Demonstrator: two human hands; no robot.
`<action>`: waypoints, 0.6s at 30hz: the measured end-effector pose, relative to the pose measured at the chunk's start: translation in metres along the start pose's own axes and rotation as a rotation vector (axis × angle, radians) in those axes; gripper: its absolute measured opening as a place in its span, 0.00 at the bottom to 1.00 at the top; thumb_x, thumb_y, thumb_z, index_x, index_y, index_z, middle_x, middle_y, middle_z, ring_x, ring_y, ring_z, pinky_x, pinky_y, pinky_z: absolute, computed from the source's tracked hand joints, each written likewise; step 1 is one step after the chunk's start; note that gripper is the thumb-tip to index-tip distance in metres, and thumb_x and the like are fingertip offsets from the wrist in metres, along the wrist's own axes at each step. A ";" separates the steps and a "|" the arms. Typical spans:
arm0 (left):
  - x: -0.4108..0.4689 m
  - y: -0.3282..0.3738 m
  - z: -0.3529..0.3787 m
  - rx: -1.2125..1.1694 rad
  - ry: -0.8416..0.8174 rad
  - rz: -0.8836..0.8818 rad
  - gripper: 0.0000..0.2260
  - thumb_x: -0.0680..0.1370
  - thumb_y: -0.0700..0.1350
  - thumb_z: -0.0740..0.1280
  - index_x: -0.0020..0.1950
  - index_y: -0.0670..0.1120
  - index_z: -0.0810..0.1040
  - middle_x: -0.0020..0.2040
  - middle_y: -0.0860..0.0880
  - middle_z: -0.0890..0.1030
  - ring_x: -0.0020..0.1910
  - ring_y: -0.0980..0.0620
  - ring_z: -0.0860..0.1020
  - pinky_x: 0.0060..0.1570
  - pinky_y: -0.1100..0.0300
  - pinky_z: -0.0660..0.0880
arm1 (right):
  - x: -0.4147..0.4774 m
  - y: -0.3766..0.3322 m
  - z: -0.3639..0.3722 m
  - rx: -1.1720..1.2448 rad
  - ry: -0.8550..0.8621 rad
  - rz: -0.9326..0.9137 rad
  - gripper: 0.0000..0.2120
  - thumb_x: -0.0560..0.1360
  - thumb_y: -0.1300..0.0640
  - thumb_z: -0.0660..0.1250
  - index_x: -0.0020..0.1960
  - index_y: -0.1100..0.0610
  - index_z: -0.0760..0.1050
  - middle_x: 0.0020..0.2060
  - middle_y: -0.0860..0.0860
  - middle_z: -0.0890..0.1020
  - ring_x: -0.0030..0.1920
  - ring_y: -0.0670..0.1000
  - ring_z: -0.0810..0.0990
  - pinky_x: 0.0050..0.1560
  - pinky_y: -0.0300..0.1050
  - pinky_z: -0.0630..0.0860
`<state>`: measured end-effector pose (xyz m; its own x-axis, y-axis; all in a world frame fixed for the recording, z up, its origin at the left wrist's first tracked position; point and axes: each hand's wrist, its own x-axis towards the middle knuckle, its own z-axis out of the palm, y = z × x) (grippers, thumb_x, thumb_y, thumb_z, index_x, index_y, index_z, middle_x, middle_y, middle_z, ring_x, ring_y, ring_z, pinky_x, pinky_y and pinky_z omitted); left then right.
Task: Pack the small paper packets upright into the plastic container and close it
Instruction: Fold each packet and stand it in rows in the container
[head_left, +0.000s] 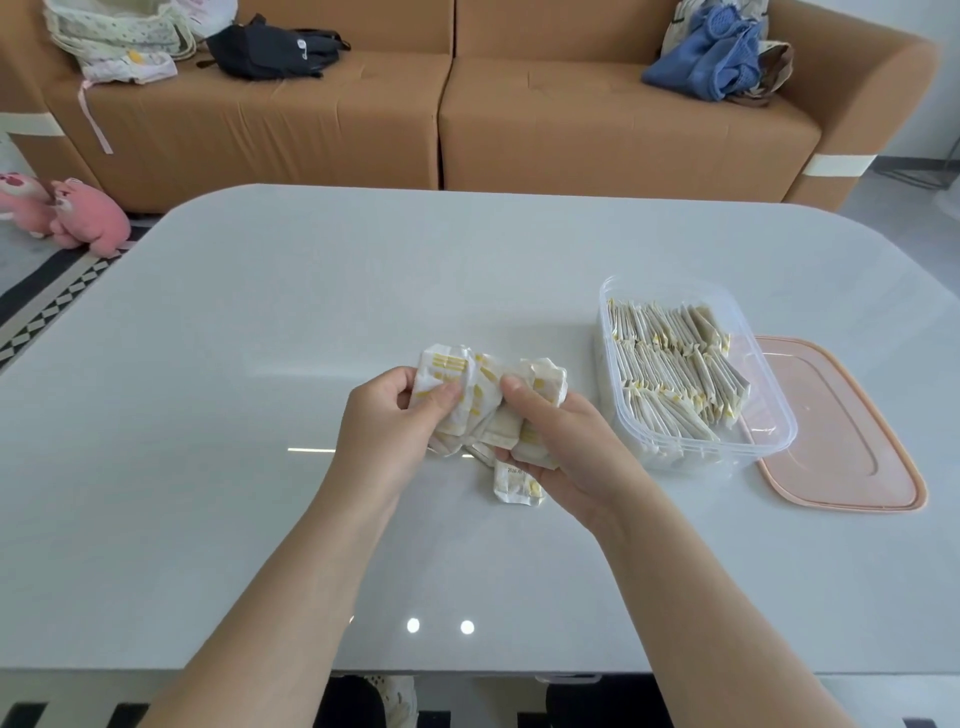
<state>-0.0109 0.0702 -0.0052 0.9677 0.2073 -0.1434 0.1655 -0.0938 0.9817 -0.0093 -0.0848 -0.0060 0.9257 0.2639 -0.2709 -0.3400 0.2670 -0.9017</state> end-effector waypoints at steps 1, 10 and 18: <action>0.000 0.000 0.003 -0.044 0.020 -0.026 0.04 0.74 0.42 0.72 0.46 0.43 0.81 0.42 0.42 0.85 0.40 0.45 0.83 0.47 0.46 0.80 | 0.000 0.001 0.000 -0.005 -0.001 -0.008 0.09 0.80 0.56 0.63 0.52 0.57 0.80 0.46 0.55 0.82 0.46 0.52 0.79 0.48 0.46 0.75; -0.003 -0.002 0.011 0.012 -0.012 -0.095 0.05 0.77 0.46 0.70 0.44 0.46 0.83 0.38 0.48 0.83 0.36 0.53 0.79 0.35 0.61 0.75 | 0.003 0.007 -0.004 -0.083 0.093 -0.049 0.06 0.78 0.61 0.65 0.51 0.57 0.80 0.41 0.51 0.83 0.40 0.48 0.80 0.40 0.40 0.75; -0.007 0.000 0.010 0.031 -0.069 -0.087 0.08 0.77 0.47 0.69 0.45 0.43 0.84 0.38 0.46 0.81 0.34 0.53 0.74 0.27 0.68 0.68 | 0.004 0.007 -0.002 0.019 0.090 -0.060 0.10 0.80 0.58 0.62 0.54 0.62 0.80 0.52 0.61 0.84 0.54 0.59 0.83 0.59 0.56 0.78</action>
<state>-0.0160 0.0591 -0.0052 0.9600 0.1481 -0.2376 0.2545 -0.1084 0.9610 -0.0077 -0.0839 -0.0137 0.9553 0.1630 -0.2468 -0.2861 0.2978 -0.9108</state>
